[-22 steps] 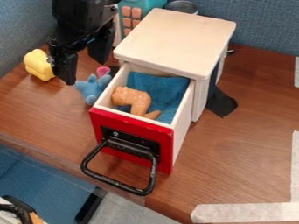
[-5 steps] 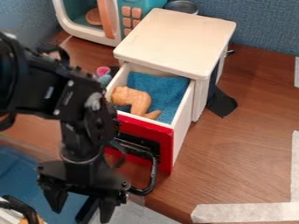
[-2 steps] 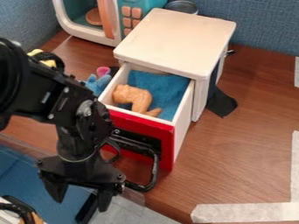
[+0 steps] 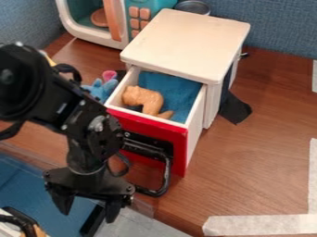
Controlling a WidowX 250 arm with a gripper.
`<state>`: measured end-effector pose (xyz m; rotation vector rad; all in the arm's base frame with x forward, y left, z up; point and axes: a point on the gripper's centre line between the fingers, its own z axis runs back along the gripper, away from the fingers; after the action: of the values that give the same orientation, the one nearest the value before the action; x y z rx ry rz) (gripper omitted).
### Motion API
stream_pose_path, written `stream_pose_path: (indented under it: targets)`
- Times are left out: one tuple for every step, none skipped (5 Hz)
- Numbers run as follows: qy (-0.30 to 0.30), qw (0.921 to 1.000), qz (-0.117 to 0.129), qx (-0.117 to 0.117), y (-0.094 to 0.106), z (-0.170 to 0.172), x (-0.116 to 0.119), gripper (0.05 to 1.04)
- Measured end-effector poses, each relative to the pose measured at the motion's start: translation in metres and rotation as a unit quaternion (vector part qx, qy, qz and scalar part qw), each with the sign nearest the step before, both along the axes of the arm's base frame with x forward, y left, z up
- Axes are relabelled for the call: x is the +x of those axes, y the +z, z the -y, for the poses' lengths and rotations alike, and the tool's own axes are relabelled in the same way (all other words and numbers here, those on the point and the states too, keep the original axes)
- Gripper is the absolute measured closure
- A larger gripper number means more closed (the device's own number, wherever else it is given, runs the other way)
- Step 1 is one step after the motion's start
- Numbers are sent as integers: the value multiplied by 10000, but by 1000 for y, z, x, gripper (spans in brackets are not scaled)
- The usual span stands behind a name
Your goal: Close the drawer
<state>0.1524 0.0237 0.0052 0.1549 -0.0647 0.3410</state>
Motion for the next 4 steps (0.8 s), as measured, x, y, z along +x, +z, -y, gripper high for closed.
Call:
stream_pose_path:
  targets:
    - [104,9999,58,-64,4,3,11,82]
    - [189,9996,-3,-191,11,7,18,83]
    - [253,9992,143,-270,21,10,33,83]
    - [255,9991,195,-292,21,11,41,83]
